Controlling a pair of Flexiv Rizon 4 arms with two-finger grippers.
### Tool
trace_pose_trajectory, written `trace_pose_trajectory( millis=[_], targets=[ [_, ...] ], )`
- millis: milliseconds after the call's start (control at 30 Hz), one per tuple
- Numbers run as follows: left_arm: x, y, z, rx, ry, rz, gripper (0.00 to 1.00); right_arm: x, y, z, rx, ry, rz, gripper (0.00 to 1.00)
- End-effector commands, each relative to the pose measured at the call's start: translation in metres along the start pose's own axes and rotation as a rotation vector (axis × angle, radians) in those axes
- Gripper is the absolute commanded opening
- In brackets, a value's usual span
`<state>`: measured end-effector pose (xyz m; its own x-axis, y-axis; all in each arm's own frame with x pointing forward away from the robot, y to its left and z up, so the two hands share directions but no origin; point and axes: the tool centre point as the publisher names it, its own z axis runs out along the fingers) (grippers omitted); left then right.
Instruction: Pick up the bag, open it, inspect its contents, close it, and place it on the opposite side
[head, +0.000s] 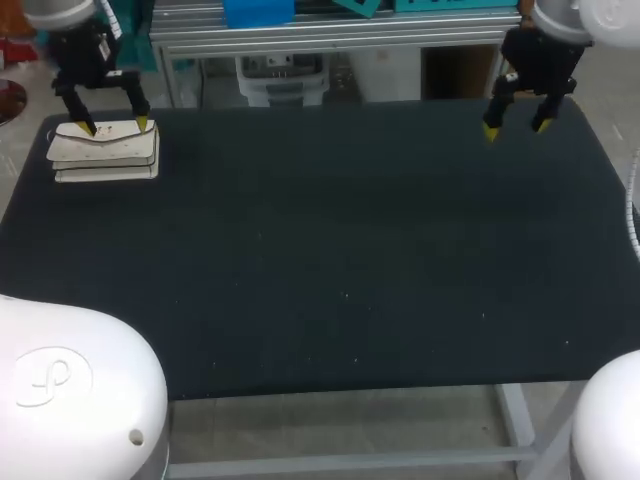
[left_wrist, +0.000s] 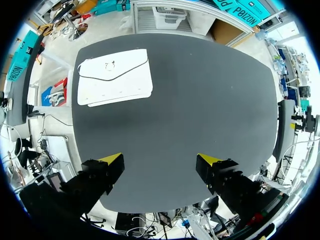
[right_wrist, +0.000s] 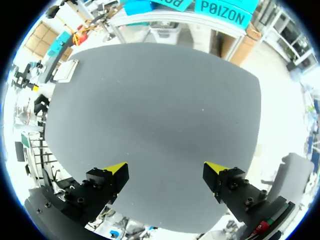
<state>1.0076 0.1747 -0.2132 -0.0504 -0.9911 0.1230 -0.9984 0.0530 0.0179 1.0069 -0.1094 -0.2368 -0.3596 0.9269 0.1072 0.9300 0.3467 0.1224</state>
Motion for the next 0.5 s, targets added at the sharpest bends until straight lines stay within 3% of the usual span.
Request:
trace_pose_trajectory(
  millis=[33, 300, 500],
  targets=[
    [-0.004, -0.001, 0.002, -0.001, 0.005, -0.012, 1.0, 0.003, -0.013, 0.003, -0.133, 0.014, -0.082, 1.0],
    [-0.038, -0.013, 0.005, -0.003, 0.12, -0.09, 1.0, 0.026, -0.016, 0.028, -0.216, 0.022, -0.323, 1.0],
    [-0.058, -0.019, 0.009, 0.023, 0.166, -0.093, 1.0, 0.029, -0.016, 0.037, -0.211, 0.031, -0.343, 1.0]
  ],
)
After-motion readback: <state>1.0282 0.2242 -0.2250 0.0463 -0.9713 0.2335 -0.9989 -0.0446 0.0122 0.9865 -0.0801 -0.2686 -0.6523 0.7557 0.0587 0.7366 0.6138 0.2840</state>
